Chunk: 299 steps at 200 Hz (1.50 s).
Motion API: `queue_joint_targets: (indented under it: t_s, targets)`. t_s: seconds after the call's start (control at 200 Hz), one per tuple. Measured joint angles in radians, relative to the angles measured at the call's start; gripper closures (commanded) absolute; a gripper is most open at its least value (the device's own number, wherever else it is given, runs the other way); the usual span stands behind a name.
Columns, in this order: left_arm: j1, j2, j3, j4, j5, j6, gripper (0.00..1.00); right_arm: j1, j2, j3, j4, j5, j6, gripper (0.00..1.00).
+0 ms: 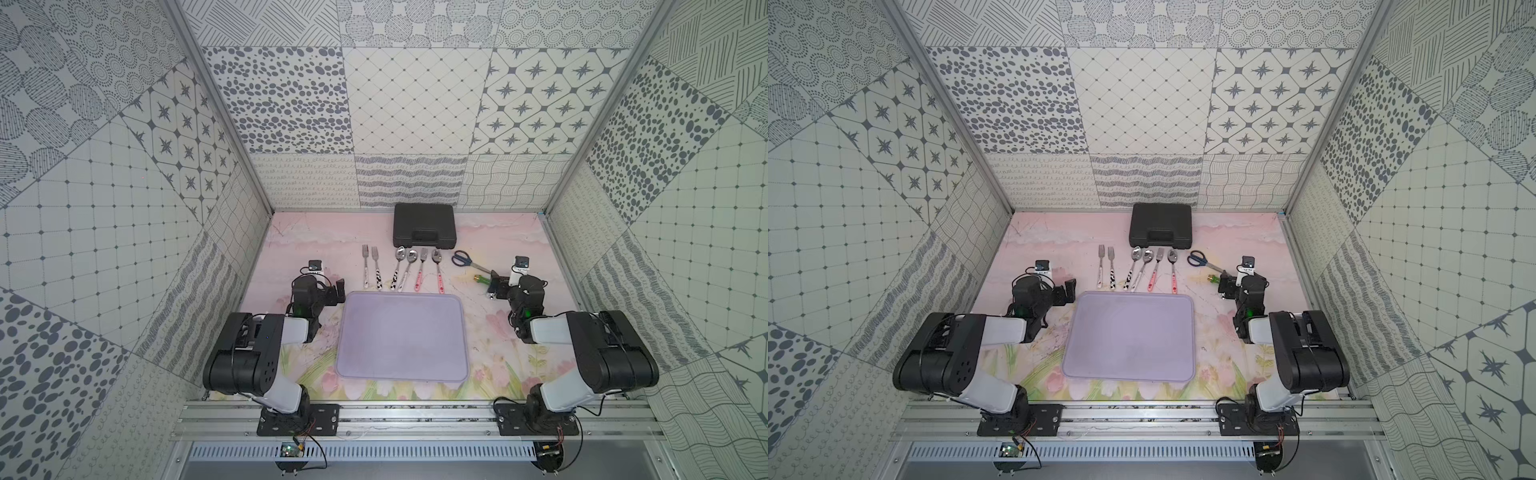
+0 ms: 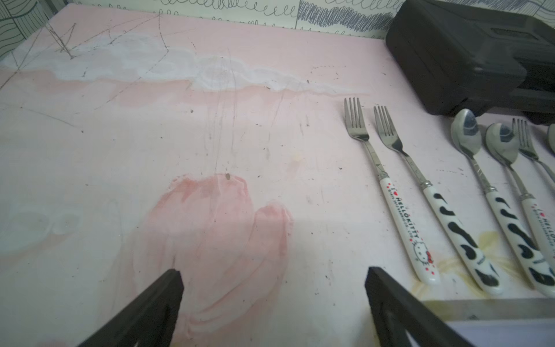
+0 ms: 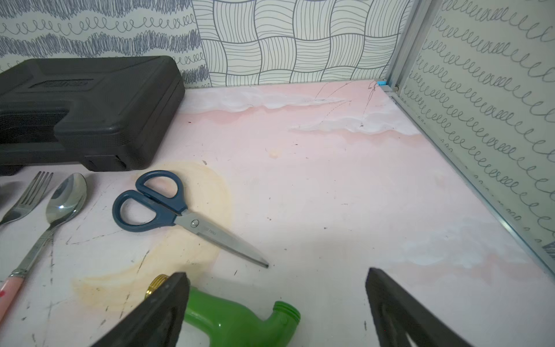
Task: Set the spoon and fork side by side
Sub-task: Pick up the fork at the center of the board.
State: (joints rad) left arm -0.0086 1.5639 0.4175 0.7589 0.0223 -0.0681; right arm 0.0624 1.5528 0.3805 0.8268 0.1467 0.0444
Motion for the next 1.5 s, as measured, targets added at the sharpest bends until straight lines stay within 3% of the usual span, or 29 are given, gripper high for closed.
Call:
queue_joint_targets:
  t_s: [0.595, 0.75, 0.986, 1.221, 1.496]
  targets:
    - [-0.001, -0.001, 0.000, 0.000, 0.001, 0.001, 0.01, 0.003, 0.000, 0.000, 0.000, 0.002, 0.000, 0.03]
    - [-0.024, -0.066, 0.046, -0.086, -0.003, 0.010, 0.01, 0.035, -0.013, -0.002, 0.000, 0.045, -0.011, 0.03]
    - [-0.050, -0.206, 0.179, -0.300, -0.051, -0.078, 0.01, 0.095, -0.255, -0.005, -0.108, 0.113, -0.033, 0.03]
    - [-0.047, -0.323, 0.256, -0.486, -0.029, -0.327, 0.00, 0.103, -0.427, 0.128, -0.371, 0.138, 0.140, 0.03]
    - [-0.076, -0.313, 0.354, -0.674, 0.059, -0.564, 0.00, 0.071, -0.557, 0.146, -0.638, 0.042, 0.542, 0.03]
